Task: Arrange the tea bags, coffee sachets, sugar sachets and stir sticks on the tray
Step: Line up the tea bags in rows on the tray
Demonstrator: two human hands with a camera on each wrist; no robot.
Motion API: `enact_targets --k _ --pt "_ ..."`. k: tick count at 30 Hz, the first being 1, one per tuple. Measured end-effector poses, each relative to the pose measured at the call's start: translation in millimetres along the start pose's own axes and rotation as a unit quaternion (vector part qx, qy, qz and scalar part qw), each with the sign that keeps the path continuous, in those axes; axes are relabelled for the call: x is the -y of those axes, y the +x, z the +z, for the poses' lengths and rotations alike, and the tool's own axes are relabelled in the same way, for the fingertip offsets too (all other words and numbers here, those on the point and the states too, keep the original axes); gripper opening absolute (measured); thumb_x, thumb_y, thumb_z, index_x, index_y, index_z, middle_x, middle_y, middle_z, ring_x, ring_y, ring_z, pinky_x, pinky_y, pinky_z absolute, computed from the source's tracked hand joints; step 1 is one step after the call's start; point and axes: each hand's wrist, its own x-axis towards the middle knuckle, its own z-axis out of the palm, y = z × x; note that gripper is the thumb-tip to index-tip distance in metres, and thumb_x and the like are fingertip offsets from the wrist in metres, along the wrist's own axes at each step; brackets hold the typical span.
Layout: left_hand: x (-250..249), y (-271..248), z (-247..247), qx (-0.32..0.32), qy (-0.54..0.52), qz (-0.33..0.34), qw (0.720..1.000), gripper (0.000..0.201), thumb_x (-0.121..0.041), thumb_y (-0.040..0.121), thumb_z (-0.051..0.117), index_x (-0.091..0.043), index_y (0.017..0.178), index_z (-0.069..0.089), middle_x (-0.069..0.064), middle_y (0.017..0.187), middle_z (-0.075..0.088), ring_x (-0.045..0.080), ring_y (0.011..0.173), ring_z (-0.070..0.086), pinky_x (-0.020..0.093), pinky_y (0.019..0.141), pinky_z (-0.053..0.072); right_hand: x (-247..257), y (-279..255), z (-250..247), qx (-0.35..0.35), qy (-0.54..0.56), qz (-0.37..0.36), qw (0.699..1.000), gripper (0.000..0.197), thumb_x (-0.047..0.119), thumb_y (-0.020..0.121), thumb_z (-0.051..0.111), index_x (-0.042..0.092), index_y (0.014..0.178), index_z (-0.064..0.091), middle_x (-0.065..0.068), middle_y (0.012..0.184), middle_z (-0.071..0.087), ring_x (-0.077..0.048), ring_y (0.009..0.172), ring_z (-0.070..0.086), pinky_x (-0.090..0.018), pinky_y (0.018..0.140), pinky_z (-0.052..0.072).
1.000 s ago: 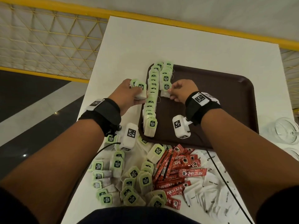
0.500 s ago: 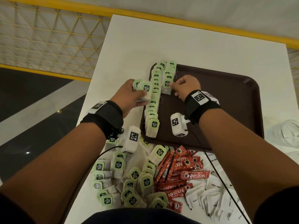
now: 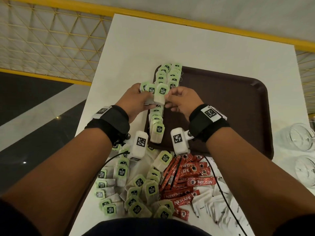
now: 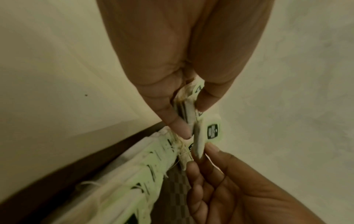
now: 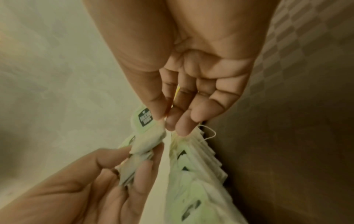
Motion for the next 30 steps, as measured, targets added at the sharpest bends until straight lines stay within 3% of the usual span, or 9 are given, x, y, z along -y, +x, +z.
enact_targets --k 4,12,17,23,26,30 --pt "-2 0 -10 -0.013 -0.008 -0.001 1.000 0.029 -0.001 0.096 0.047 0.000 0.125 0.047 0.020 0.120 0.062 0.031 0.108 0.067 0.035 0.085 0.059 -7 7 -14 -0.037 -0.006 0.026 0.999 0.011 0.010 0.094 0.061 0.015 0.087 0.055 -0.005 0.081 0.068 -0.011 0.061 0.065 -0.020 0.051 0.049" --pt "2 -3 -23 -0.030 -0.006 -0.015 0.999 0.035 -0.001 0.096 0.047 -0.008 0.130 0.044 0.020 0.127 0.059 0.030 0.110 0.066 0.030 0.079 0.060 -10 22 -28 -0.049 -0.200 0.013 0.978 0.004 0.014 0.094 0.061 0.015 0.093 0.057 -0.004 0.082 0.068 -0.011 0.051 0.058 -0.019 0.041 0.045" --pt "2 -2 -22 -0.027 -0.010 -0.017 0.999 0.036 -0.005 0.097 0.049 -0.006 0.133 0.043 0.021 0.127 0.058 0.030 0.109 0.066 0.034 0.083 0.059 -8 30 -25 -0.076 -0.243 0.024 0.967 0.005 0.018 0.091 0.063 0.014 0.092 0.061 -0.004 0.080 0.068 -0.011 0.052 0.059 -0.022 0.044 0.044" --pt "-3 -5 -19 0.006 -0.034 -0.009 0.999 0.027 0.000 0.098 0.045 -0.005 0.123 0.053 0.020 0.121 0.064 0.029 0.109 0.067 0.036 0.090 0.057 -3 19 -22 -0.095 -0.256 -0.012 0.962 0.025 0.037 0.090 0.066 0.012 0.090 0.059 0.000 0.074 0.063 -0.010 0.052 0.060 -0.023 0.050 0.044" --pt "-1 -5 -15 0.021 -0.008 0.004 1.000 0.026 -0.001 0.098 0.049 -0.001 0.124 0.054 0.017 0.120 0.066 0.029 0.109 0.067 0.035 0.088 0.058 3 4 -15 -0.064 -0.205 -0.044 0.976 0.030 0.040 0.091 0.064 0.010 0.092 0.064 -0.003 0.079 0.067 -0.010 0.054 0.060 -0.023 0.053 0.045" --pt "3 -4 -5 0.027 0.060 0.018 0.998 0.031 -0.010 0.093 0.063 -0.004 0.123 0.058 0.015 0.116 0.069 0.031 0.106 0.068 0.043 0.090 0.057 1 -14 1 0.038 -0.137 -0.035 0.989 0.023 0.034 0.089 0.068 0.012 0.097 0.066 -0.004 0.087 0.072 -0.007 0.059 0.060 -0.021 0.053 0.050"
